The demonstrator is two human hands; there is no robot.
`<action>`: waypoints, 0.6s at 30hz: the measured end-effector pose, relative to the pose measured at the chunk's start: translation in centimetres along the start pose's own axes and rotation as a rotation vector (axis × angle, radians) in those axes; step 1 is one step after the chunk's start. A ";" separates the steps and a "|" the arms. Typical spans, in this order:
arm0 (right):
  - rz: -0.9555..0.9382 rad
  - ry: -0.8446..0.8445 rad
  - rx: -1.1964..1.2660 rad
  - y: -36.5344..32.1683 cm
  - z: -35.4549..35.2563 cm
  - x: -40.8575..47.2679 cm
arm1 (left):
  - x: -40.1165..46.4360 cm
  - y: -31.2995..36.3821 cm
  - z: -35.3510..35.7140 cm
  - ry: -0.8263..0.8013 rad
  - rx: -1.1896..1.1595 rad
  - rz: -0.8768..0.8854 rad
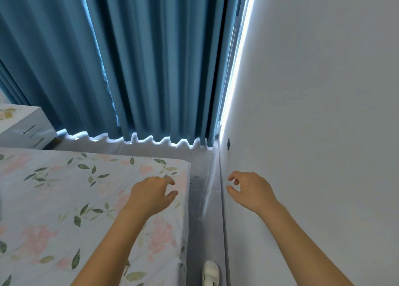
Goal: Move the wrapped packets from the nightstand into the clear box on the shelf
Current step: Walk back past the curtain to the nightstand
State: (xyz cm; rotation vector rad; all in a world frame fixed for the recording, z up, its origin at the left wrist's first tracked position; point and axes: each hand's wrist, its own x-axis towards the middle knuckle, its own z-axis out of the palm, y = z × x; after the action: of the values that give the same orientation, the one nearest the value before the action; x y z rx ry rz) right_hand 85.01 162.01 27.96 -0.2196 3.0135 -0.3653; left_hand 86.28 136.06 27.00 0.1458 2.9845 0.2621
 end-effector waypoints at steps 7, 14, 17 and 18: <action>-0.023 -0.002 0.050 3.9 -3.1 17.2 | 17.9 1.5 -3.0 0.016 -0.020 0.010; -0.001 0.092 0.056 6.8 -8.6 35.0 | 36.3 3.0 -8.9 0.087 0.026 -0.001; -0.016 0.082 0.040 7.2 -9.4 39.8 | 41.5 2.0 -9.7 0.121 0.004 -0.014; -0.018 0.076 0.036 7.5 -9.5 41.2 | 42.9 1.7 -9.9 0.118 -0.002 -0.019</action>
State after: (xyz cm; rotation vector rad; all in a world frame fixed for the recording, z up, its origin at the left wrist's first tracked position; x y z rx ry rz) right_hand 42.35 165.01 32.06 -0.2349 3.0786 -0.4388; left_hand 42.67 140.75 31.23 0.1053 3.1007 0.2816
